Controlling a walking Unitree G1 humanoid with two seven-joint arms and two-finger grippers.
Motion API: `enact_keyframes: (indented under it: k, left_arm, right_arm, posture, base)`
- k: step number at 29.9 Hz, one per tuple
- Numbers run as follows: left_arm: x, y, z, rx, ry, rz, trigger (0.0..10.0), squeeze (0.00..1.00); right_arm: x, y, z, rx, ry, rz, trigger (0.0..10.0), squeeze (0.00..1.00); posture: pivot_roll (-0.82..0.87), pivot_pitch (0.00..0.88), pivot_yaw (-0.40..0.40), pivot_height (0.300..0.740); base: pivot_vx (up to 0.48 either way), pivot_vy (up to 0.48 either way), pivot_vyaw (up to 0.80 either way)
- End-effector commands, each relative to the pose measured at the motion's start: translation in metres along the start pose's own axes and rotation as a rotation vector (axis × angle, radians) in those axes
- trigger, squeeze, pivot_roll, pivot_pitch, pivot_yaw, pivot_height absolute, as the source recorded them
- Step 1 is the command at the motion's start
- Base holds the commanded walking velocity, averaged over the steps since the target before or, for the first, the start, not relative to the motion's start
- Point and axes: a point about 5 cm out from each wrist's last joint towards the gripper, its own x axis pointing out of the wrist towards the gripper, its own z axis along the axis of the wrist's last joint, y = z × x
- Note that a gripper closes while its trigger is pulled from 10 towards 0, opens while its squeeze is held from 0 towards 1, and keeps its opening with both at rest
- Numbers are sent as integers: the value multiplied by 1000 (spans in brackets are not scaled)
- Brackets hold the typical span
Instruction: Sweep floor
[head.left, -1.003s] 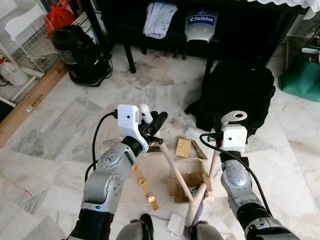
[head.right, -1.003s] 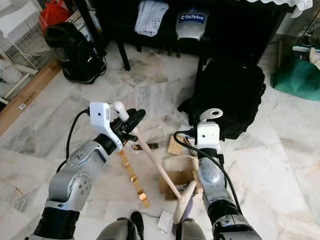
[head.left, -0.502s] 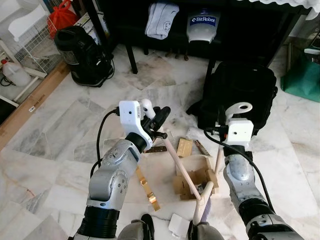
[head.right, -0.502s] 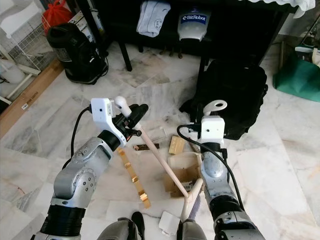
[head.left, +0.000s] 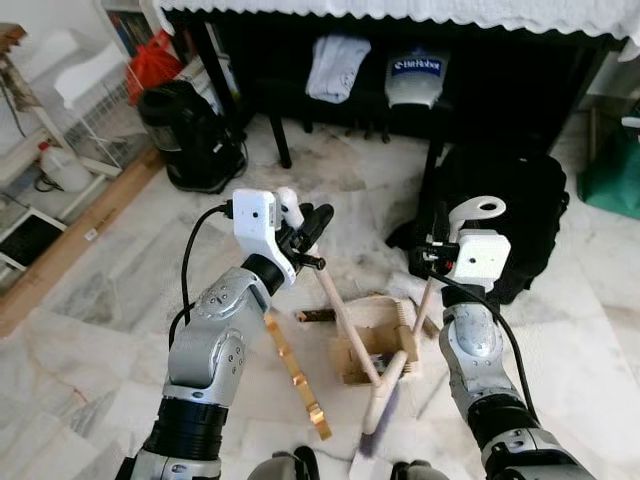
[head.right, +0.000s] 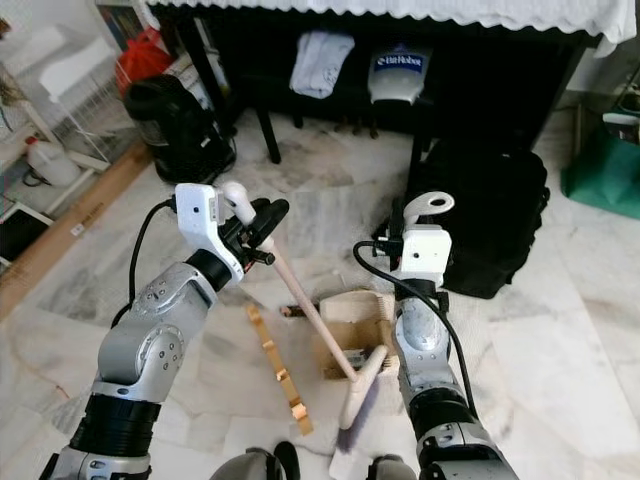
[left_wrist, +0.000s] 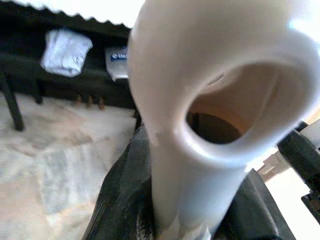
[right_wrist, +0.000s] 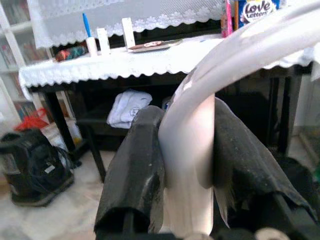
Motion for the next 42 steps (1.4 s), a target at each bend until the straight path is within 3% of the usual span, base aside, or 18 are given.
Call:
enact_keyframes:
  k: [1, 8, 13, 15, 18, 19, 30, 34, 37, 42]
  left_arm:
    - [-1, 7, -3, 34, 15, 32, 10000, 0]
    - [2, 23, 17, 119, -47, 82, 10000, 0]
    - [3, 32, 36, 233, -92, 96, 10000, 0]
    - [3, 39, 52, 361, -139, 133, 10000, 0]
    - [3, 43, 62, 419, -172, 155, 10000, 0]
    - [1, 45, 76, 461, -229, 178, 10000, 0]
    - [-7, 51, 114, 529, -414, 287, 10000, 0]
    - [-11, 60, 110, 597, -384, 348, 10000, 0]
    - [-14, 69, 101, 719, -304, 362, 10000, 0]
    - [-20, 78, 81, 814, -171, 380, 10000, 0]
  right_arm:
    - [4, 7, 5, 100, -23, -32, 10000, 0]
    - [-7, -7, -14, 183, 77, -121, 10000, 0]
    - [-12, -12, -24, 245, 135, -167, 10000, 0]
    - [-15, -13, -28, 252, 156, -165, 10000, 0]
    - [-16, -13, -29, 257, 163, -166, 10000, 0]
    - [-16, -12, -30, 264, 165, -163, 10000, 0]
    - [-16, -12, -32, 286, 173, -149, 10000, 0]
    - [-16, -12, -32, 286, 171, -148, 10000, 0]
    - [-16, -13, -32, 285, 168, -149, 10000, 0]
    - [-15, -14, -31, 288, 161, -152, 10000, 0]
  posture:
    - [23, 35, 161, 740]
    - [27, 12, 186, 740]
    - [34, 6, 195, 740]
    - [41, 4, 198, 740]
    - [43, 3, 200, 740]
    - [43, 4, 201, 740]
    - [51, 12, 195, 740]
    - [51, 11, 194, 740]
    - [51, 12, 195, 740]
    - [52, 16, 195, 740]
  base:
    - [0, 0, 0]
    - [0, 0, 0]
    - [0, 0, 0]
    - [0, 0, 0]
    - [0, 0, 0]
    - [0, 0, 0]
    - [0, 0, 0]
    - [0, 0, 0]
    - [0, 0, 0]
    - [0, 0, 0]
